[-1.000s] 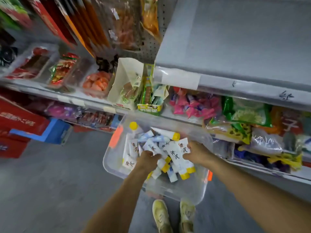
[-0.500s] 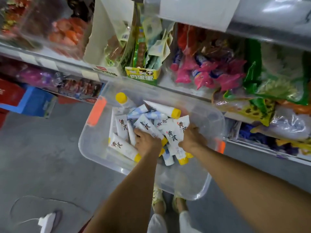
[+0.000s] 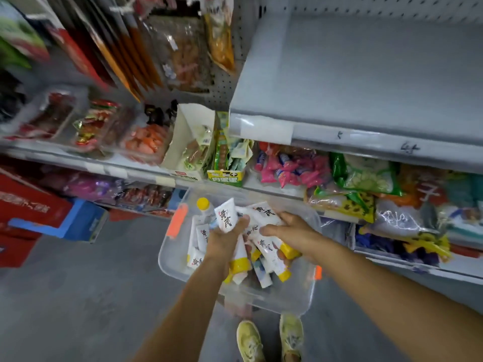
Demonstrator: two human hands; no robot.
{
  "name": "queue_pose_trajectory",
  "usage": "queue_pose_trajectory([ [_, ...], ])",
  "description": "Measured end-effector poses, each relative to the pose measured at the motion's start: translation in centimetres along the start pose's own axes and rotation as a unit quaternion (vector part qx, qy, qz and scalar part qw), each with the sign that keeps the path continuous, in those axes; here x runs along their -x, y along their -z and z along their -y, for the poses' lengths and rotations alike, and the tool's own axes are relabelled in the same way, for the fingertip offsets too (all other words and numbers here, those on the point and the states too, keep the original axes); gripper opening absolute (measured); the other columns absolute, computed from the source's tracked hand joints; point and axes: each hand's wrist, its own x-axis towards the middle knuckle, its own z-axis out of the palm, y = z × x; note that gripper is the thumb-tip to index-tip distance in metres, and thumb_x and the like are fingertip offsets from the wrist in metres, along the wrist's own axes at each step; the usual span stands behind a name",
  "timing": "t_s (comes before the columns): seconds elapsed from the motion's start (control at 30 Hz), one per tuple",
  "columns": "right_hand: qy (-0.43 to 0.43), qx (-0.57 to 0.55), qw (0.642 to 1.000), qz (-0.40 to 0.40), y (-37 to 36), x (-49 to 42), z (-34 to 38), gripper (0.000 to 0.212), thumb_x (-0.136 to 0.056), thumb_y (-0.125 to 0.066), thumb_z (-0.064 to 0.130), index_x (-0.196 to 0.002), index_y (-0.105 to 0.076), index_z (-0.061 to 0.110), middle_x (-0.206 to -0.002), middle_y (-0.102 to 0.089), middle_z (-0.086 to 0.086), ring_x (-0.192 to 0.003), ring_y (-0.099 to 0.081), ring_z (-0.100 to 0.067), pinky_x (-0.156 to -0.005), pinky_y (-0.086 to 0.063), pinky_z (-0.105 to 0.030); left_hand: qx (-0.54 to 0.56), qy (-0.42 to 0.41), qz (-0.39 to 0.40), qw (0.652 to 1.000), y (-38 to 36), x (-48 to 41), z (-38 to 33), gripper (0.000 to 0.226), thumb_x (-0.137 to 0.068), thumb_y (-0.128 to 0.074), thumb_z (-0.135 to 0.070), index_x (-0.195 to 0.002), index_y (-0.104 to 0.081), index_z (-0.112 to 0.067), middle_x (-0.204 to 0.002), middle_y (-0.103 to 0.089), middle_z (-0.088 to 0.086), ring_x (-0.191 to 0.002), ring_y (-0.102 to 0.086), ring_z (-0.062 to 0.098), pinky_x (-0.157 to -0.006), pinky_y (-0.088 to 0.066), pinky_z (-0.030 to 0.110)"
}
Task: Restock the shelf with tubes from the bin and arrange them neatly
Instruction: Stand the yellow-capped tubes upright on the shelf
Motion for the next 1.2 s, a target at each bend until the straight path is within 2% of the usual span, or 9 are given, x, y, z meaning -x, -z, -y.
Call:
queue_pose_trajectory([
  [0.07, 0.033, 0.014, 0.999, -0.002, 0.2, 2.4, 2.1, 0.050, -0.064, -0.083, 0.026, -0.107, -0.059, 0.016, -0.087, -0.073, -0.012, -0.059, -0.064, -0.028, -0.049, -0.053, -0.034, 0.017, -0.038, 0.018, 0.999, 0.4, 2.2, -2.5, 0.070, -0.063, -0.076, -0.057, -0.107, -0.066, -0.003, -0.080, -0.068, 0.016, -0.073, -0.065, 0.035, -0.077, -0.057, 0.052],
  [0.17, 0.070, 0.011, 0.997, -0.019, 0.6, 6.3, 4.8, 0.060, -0.055, -0.079, 0.027, -0.108, -0.056, 0.011, -0.084, -0.068, -0.016, -0.057, -0.060, -0.026, -0.046, -0.048, -0.030, 0.071, -0.060, 0.056, 0.994, 1.2, 6.5, -6.3, 0.039, -0.094, -0.058, -0.026, -0.120, -0.054, 0.002, -0.091, -0.061, 0.025, -0.068, -0.060, 0.033, -0.064, -0.054, 0.041],
  [0.3, 0.159, 0.021, 0.984, -0.080, 1.5, 11.7, 8.5, 0.054, -0.052, -0.075, 0.043, -0.099, -0.065, 0.017, -0.090, -0.072, -0.015, -0.072, -0.067, -0.024, -0.057, -0.048, -0.031, 0.034, -0.147, 0.110, 0.982, 2.3, 10.6, -10.3, 0.023, -0.094, -0.047, -0.001, -0.117, -0.052, -0.002, -0.113, -0.061, 0.026, -0.086, -0.061, 0.037, -0.073, -0.054, 0.047],
  [0.37, 0.207, 0.031, 0.973, -0.099, 2.1, 14.7, 10.3, 0.044, -0.063, -0.079, 0.040, -0.096, -0.069, 0.015, -0.092, -0.073, -0.012, -0.074, -0.066, -0.018, -0.063, -0.045, -0.028, -0.001, -0.204, 0.123, 0.971, 2.5, 13.3, -12.5, 0.027, -0.093, -0.050, -0.001, -0.120, -0.052, -0.006, -0.117, -0.062, 0.023, -0.096, -0.062, 0.038, -0.078, -0.056, 0.050],
  [0.47, 0.257, 0.022, 0.961, -0.101, 3.2, 18.6, 12.7, 0.027, -0.077, -0.078, 0.022, -0.100, -0.068, 0.013, -0.081, -0.071, -0.005, -0.062, -0.063, -0.008, -0.053, -0.047, -0.018, -0.023, -0.280, 0.144, 0.949, 2.3, 17.0, -15.7, 0.027, -0.092, -0.055, -0.001, -0.117, -0.053, -0.007, -0.115, -0.065, 0.018, -0.098, -0.065, 0.033, -0.083, -0.054, 0.054],
  [0.63, 0.324, 0.023, 0.939, -0.112, 5.2, 23.2, 15.7, 0.035, -0.075, -0.080, 0.015, -0.107, -0.065, 0.016, -0.106, -0.070, -0.016, -0.081, -0.066, -0.018, -0.067, -0.051, -0.027, -0.020, -0.352, 0.176, 0.919, 1.6, 21.4, -19.6, 0.037, -0.092, -0.060, -0.004, -0.126, -0.047, -0.007, -0.117, -0.066, 0.009, -0.100, -0.067, 0.027, -0.070, -0.059, 0.041],
  [0.87, 0.398, 0.047, 0.905, -0.144, 9.9, 28.1, 19.9, 0.037, -0.074, -0.080, 0.022, -0.107, -0.064, 0.029, -0.104, -0.072, -0.004, -0.092, -0.068, -0.016, -0.070, -0.050, -0.026, -0.037, -0.459, 0.196, 0.866, -1.1, 26.3, -25.1, 0.035, -0.086, -0.070, -0.013, -0.116, -0.053, -0.021, -0.118, -0.065, 0.005, -0.104, -0.067, 0.024, -0.073, -0.059, 0.040],
  [1.03, 0.470, 0.037, 0.859, -0.202, 15.1, 31.7, 23.7, 0.038, -0.078, -0.077, 0.015, -0.114, -0.064, 0.016, -0.101, -0.072, -0.015, -0.085, -0.067, -0.018, -0.070, -0.051, -0.034, -0.013, -0.512, 0.202, 0.835, -5.1, 29.1, -30.1, 0.035, -0.088, -0.067, -0.009, -0.118, -0.051, -0.017, -0.116, -0.064, 0.008, -0.100, -0.067, 0.024, -0.065, -0.059, 0.032],
  [1.2, 0.500, 0.018, 0.825, -0.262, 21.2, 32.5, 28.4, 0.034, -0.081, -0.075, 0.014, -0.109, -0.060, 0.024, -0.097, -0.071, -0.005, -0.088, -0.067, -0.018, -0.079, -0.055, -0.035, -0.004, -0.532, 0.202, 0.822, -9.6, 30.5, -34.4, 0.034, -0.089, -0.065, -0.007, -0.118, -0.049, -0.015, -0.111, -0.066, 0.004, -0.091, -0.069, 0.016, -0.063, -0.061, 0.032],
])
